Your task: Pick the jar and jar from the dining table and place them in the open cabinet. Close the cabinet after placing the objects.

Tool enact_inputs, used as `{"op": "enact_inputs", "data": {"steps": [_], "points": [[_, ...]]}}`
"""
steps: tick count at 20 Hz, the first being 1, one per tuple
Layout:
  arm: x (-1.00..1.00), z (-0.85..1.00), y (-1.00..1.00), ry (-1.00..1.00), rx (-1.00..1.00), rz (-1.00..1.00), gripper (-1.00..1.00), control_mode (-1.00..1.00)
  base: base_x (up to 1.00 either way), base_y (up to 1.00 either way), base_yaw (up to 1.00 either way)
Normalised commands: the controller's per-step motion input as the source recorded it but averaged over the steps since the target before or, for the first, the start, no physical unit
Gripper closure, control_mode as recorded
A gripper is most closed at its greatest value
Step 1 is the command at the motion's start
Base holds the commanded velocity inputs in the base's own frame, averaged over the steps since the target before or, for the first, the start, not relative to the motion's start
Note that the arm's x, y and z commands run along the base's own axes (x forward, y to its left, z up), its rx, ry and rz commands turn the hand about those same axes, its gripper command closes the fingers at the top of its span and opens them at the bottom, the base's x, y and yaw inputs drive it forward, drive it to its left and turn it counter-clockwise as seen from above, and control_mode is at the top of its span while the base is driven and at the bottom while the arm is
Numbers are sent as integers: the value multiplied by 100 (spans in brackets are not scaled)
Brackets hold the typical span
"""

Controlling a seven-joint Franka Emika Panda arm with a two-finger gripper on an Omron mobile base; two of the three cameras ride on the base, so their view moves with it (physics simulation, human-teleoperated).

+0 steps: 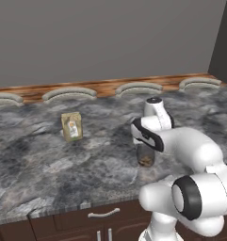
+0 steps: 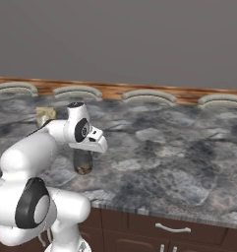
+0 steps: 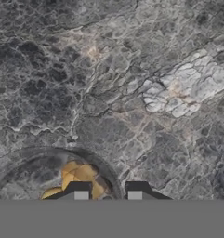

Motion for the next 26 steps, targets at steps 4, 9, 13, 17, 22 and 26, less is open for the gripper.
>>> {"op": "enact_inputs", "data": {"steps": [4,9,13,17,22,26], "points": [[-30,49,15,0,0,0,100,-100,0,0,0],[-34,48,11,-12,0,0,100,-100,0,0,0],[-36,47,10,-14,0,0,100,-100,0,0,0],[-37,44,9,-12,0,0,100,-100,0,0,0],[-38,38,12,-7,0,0,100,-100,0,0,0],[-38,35,10,-1,5,0,100,-100,0,0,0]]}}
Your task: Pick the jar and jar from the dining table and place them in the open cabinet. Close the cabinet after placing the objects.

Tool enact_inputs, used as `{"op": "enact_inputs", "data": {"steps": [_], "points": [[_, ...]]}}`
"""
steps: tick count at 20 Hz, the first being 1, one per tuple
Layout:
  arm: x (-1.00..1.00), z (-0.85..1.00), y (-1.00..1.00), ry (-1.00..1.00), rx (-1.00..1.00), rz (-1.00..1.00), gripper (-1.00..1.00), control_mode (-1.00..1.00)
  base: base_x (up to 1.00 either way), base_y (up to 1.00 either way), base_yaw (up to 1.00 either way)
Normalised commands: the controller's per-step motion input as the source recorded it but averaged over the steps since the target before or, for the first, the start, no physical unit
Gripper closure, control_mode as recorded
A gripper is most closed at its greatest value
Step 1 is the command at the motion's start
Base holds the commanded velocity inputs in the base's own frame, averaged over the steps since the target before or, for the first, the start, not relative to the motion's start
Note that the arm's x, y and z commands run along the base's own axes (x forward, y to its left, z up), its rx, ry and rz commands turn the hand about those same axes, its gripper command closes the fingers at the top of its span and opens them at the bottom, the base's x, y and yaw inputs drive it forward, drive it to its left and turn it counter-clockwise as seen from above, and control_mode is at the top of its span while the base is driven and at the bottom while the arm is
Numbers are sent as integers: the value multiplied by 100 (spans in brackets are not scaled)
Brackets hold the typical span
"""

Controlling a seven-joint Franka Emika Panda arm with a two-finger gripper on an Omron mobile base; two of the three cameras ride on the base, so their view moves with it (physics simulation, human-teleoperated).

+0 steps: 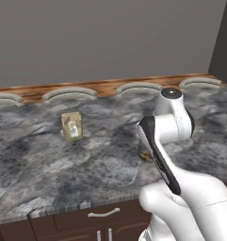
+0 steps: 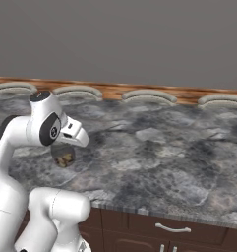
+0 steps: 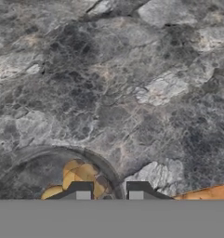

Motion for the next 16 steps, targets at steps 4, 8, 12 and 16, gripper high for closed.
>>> {"op": "enact_inputs", "data": {"steps": [4,8,12,16], "points": [[-34,28,11,0,7,0,100,-100,0,0,0],[-18,15,10,0,2,0,100,-100,0,0,0],[-6,9,7,0,0,0,100,-100,0,0,0],[-2,5,1,-2,0,0,100,-100,0,0,0]]}}
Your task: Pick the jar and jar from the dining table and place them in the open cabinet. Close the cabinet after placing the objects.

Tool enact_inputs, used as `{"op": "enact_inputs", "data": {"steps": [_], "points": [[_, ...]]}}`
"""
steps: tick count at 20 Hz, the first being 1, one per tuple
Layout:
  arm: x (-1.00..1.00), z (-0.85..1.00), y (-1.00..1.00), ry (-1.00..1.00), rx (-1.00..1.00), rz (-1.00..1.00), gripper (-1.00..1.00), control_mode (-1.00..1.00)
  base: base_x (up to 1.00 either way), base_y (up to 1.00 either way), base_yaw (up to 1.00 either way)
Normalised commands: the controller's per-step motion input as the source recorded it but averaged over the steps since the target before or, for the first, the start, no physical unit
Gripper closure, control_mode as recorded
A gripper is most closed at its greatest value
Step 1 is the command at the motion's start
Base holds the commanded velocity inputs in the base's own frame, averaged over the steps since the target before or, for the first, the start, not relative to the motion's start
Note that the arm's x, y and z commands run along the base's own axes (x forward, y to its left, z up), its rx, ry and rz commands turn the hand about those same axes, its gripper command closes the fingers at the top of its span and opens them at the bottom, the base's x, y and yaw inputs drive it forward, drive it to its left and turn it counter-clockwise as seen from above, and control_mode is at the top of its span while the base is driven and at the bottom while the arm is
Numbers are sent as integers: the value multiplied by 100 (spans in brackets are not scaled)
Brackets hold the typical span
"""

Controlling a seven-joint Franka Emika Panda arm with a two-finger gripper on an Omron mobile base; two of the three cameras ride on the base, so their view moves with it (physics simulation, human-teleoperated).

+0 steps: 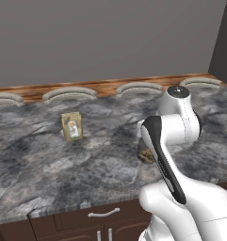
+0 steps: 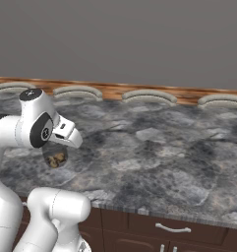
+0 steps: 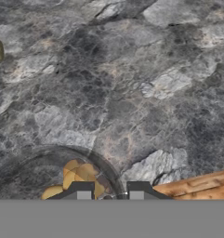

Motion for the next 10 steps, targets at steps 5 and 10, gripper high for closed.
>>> {"op": "enact_inputs", "data": {"steps": [5,10], "points": [[0,0,0,0,0,0,100,-100,0,0,0],[0,0,0,0,0,0,100,-100,0,0,0]]}}
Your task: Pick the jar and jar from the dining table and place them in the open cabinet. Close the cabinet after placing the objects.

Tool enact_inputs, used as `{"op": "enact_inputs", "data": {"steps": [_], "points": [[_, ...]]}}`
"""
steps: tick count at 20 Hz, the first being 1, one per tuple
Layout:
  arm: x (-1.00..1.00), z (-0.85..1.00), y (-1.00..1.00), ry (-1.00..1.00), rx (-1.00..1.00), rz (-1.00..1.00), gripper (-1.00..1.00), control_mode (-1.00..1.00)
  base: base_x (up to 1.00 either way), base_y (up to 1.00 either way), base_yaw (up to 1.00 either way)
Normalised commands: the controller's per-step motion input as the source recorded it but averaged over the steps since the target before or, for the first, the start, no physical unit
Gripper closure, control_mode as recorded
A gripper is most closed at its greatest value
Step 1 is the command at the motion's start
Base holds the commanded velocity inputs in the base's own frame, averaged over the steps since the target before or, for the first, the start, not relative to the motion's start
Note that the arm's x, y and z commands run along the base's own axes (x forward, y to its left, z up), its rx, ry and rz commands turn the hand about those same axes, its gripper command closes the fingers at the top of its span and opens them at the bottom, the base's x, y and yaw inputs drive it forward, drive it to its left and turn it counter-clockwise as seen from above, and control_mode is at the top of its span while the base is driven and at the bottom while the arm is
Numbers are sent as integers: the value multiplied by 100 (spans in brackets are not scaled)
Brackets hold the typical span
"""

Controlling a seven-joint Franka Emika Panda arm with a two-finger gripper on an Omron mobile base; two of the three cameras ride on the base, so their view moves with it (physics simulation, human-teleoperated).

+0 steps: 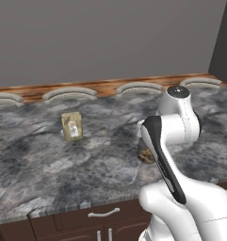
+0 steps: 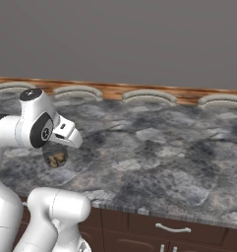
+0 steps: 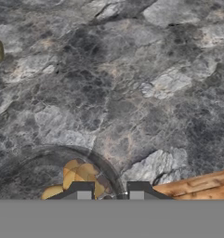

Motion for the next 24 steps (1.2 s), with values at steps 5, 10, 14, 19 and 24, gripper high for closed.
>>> {"op": "enact_inputs", "data": {"steps": [5,10,14,19,24], "points": [[0,0,0,0,0,0,100,-100,0,0,0],[0,0,0,0,0,0,100,100,-1,0,0],[0,0,0,0,0,0,100,100,-30,0,3],[0,0,0,0,0,0,100,100,-52,0,0],[0,0,0,0,0,0,100,100,-57,0,0]]}}
